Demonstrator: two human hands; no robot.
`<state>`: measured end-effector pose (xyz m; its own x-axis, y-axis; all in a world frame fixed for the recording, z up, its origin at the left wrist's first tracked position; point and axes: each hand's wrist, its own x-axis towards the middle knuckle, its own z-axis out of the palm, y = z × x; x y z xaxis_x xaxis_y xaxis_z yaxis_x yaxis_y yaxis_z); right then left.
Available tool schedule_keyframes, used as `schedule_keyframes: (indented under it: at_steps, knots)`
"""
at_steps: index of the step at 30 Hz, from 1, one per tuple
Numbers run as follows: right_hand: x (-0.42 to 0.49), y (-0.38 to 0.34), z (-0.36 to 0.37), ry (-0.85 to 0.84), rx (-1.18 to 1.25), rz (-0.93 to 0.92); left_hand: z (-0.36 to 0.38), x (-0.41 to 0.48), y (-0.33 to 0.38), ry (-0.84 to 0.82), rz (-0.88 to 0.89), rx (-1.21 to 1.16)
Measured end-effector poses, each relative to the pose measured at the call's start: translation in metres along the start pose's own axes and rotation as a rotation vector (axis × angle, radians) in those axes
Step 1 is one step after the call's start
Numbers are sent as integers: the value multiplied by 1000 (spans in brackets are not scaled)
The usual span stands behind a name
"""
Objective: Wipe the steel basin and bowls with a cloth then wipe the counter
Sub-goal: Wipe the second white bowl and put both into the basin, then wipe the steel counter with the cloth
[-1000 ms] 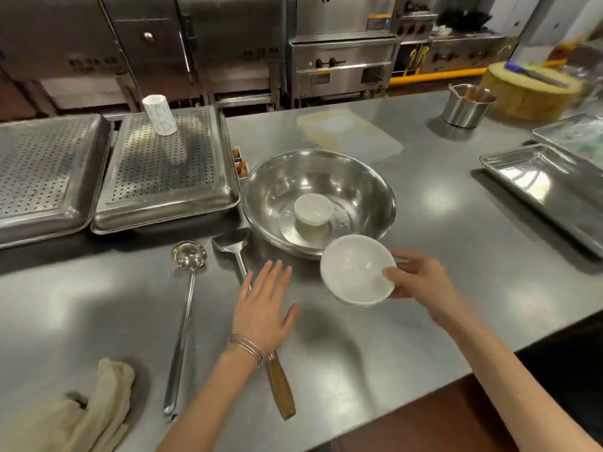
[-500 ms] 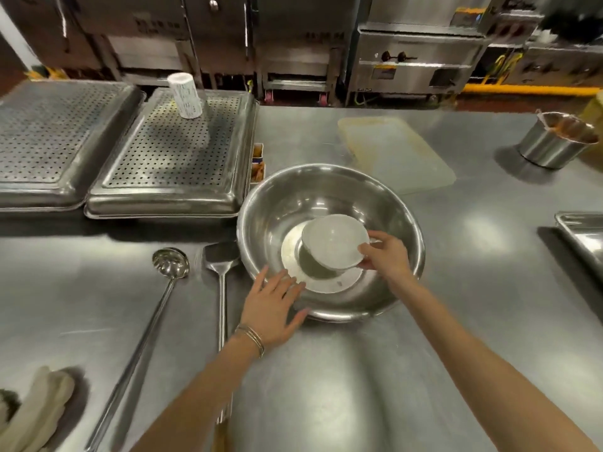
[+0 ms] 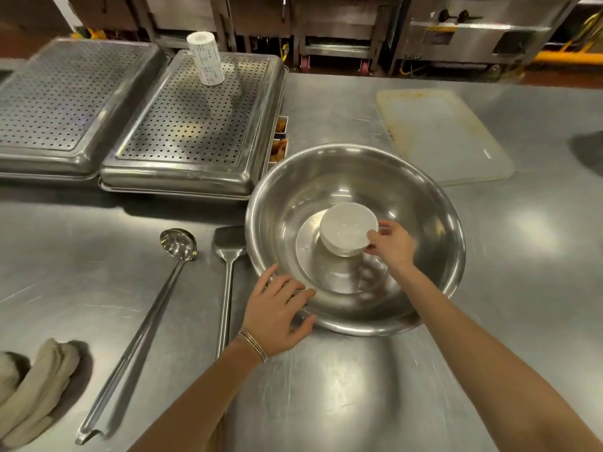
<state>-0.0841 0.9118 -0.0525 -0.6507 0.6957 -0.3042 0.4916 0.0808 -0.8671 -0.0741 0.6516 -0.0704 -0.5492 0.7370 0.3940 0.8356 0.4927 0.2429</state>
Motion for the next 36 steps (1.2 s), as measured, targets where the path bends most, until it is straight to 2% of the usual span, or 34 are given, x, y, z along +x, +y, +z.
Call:
schedule_keyframes:
  at_steps: [6,17,25,30,32,34,36]
  knots:
    - [6,7,10,0,-151,-27,2,-1,-1,8,-10,-18]
    - [14,26,21,53,-247,-137,0,0,0,-66,-57,-26]
    - [-24,5,1,-132,-291,-127,-18,3,4,-219,-48,104]
    - [-82,-14,-24,-209,-414,-312,-43,-23,7,-332,-48,187]
    - [-111,-15,-30,-203,-537,-439,-56,-41,9,-320,-57,185]
    - [-146,-11,-32,-163,-696,-577,-69,-62,9,-271,-83,161]
    - [-180,-4,-28,-46,-833,-725,-85,-86,5,-234,-144,156]
